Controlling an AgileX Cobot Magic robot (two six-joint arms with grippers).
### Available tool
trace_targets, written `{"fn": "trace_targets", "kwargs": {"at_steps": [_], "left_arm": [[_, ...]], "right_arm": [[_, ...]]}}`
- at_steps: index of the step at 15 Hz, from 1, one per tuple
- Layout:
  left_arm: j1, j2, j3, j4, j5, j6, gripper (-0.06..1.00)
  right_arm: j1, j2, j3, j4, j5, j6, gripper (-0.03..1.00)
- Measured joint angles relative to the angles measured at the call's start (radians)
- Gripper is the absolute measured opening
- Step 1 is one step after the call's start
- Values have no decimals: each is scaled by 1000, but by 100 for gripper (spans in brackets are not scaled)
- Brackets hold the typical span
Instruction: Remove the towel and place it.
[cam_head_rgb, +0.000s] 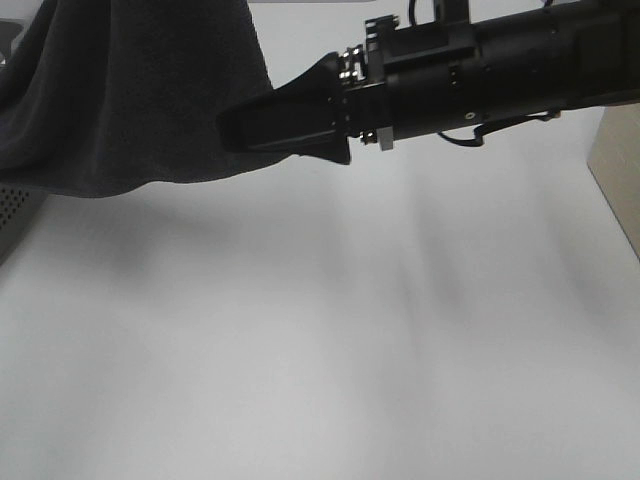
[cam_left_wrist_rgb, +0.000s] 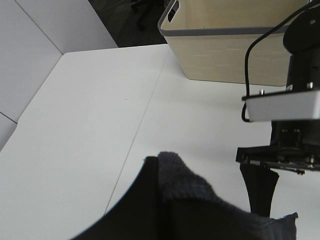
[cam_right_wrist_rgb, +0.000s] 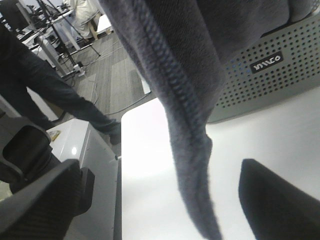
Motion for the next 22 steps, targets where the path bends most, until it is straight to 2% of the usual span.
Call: {"fn": "trace_targets", "kwargs": {"at_steps": [3,9,11,12,13,14,16,20,22], "left_arm": [[0,0,0,0,0,0,0],[0,0,0,-1,14,0,0],[0,0,0,-4,29,-11,0],[0,0,0,-6,29,-22,0],[0,0,0,-6,29,-27,0],[0,0,0,-6,29,-30,0],[0,0,0,-6,39,-30,0],[0,0,0,-5,102,-34,0],[0,0,0,-2,105,-34,0]], "right_arm": [[16,24,-22,-16,2,8,81],[16,24,-23,11,-31,9,50],[16,24,-23,4,-38,9,35],[16,24,-23,-14,-38,9,25],[16,24,-23,-40,-25,8,10],[16,24,-23,-62,-2,1,1],[16,24,-23,-53,10,0,1],[16,24,-23,27,6,8,1],[16,21,-33,-3,-43,100,1]]}}
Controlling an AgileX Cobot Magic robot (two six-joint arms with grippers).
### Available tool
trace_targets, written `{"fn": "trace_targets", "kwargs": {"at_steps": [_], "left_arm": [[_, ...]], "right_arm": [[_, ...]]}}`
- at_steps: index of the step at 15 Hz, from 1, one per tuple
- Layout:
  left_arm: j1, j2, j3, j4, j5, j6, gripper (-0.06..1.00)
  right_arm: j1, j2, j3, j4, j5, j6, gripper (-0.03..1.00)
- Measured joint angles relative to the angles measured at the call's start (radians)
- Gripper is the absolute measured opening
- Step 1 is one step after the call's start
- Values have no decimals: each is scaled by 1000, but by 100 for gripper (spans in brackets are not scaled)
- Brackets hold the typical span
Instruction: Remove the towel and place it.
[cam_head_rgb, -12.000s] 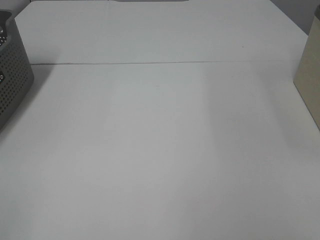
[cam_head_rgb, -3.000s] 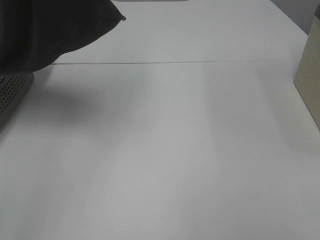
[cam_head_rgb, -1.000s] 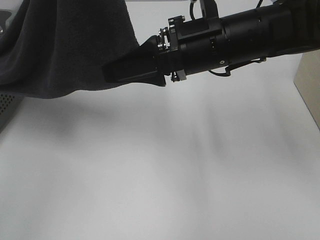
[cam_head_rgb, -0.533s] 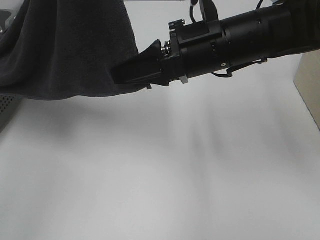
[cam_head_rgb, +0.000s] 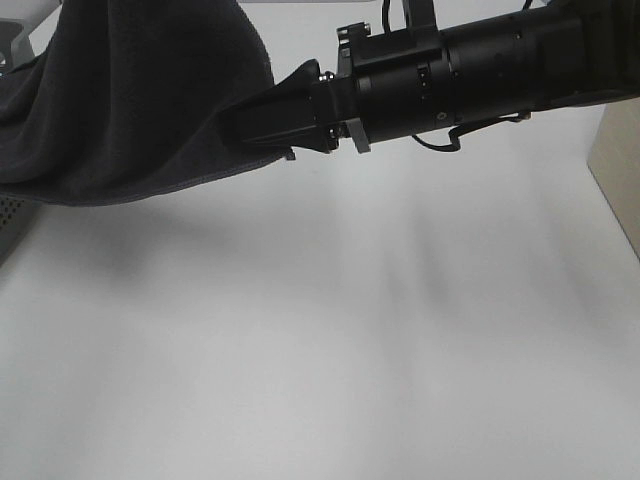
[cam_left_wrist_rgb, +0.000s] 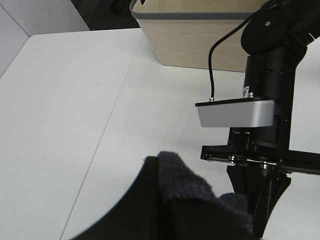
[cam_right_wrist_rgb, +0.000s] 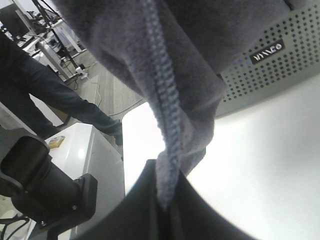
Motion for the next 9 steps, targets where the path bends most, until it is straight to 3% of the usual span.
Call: {"fn": "trace_targets", "kwargs": {"at_steps": [2,4,6,9], "left_arm": [[0,0,0,3,0,0,0],[0,0,0,3,-1,0,0],[0,0,0,3,-7,0,0],[0,0,0,32,-40,0,0]], "right_arm": [[0,-26,-69,-166,-56,197,1],[0,-69,-175,-410,-54,487,1],[0,-116,-299,-676,3,780,1],[0,-158,-451,-1002,102,1061,1]]}}
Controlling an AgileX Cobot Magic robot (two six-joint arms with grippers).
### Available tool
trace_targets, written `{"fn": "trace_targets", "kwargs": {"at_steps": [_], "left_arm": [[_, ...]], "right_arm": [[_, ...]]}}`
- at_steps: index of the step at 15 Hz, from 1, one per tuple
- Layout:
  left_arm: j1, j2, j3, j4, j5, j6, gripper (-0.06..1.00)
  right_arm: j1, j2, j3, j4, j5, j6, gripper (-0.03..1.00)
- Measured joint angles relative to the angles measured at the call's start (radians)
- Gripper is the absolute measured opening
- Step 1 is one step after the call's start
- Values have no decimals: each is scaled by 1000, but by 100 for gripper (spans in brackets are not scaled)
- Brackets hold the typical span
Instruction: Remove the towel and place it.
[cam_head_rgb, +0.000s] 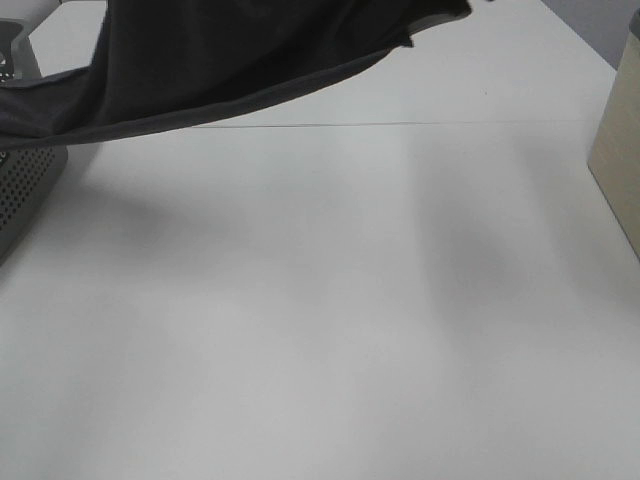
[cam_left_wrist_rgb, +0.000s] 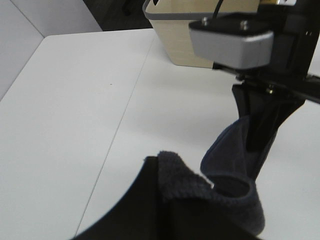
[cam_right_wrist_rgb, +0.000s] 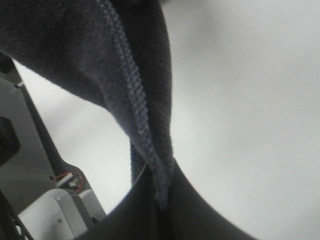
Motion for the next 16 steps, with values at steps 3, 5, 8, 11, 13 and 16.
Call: {"fn": "trace_targets", "kwargs": {"at_steps": [3,5,8,11,13,16], "left_arm": [[-1,0,0,54,-64,0,0],[-1,0,0,80,-150,0,0],[-1,0,0,96,-311,0,0],[-1,6,0,98,-479,0,0],[-2,26,0,98,-590,0,0],[-2,64,0,102,-745,0,0]], "right_arm": [[0,-6,-142,-263,128,110,1],[0,-6,-233,-393,143,127,1],[0,-6,-357,-482,34,129,1],[0,-6,-395,-491,-231,130,1],[0,-5,-395,-497,-406,133,1],[0,-2,-395,-530,-573,151,1]]}}
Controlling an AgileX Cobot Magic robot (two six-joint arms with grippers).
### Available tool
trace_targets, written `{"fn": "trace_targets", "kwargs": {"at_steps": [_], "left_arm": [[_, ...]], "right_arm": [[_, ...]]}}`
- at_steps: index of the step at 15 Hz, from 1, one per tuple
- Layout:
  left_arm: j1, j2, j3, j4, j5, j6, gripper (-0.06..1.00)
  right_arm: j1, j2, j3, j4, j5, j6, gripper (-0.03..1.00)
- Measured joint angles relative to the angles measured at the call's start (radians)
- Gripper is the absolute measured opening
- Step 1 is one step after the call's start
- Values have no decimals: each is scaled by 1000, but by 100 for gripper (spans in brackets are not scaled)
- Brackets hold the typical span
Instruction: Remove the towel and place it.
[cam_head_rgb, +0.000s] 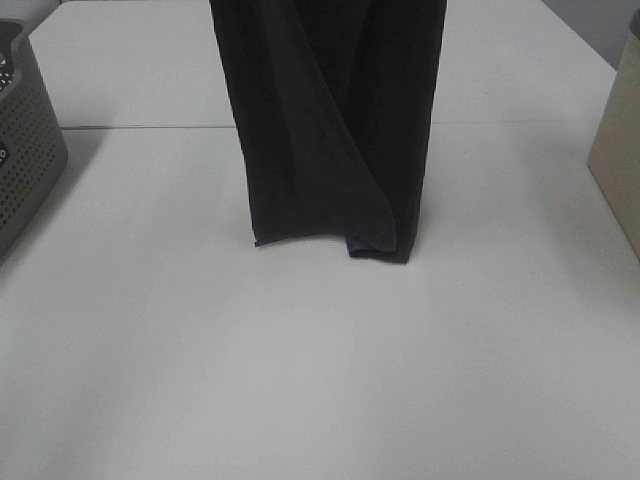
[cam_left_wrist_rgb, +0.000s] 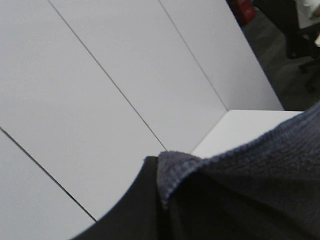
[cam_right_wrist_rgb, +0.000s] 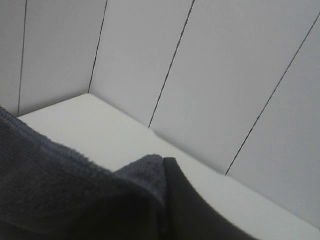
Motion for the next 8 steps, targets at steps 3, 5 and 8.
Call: {"fn": "trace_targets", "kwargs": {"at_steps": [3,5,8], "left_arm": [[0,67,0,0,-239,0,0],[0,103,0,0,-374,0,0],[0,154,0,0,-521,0,0]], "right_arm": [[0,58,-2,-13,-236,6,1],[0,104,-2,-13,-344,6,1],[0,168,-2,-13,-464,6,1]]}}
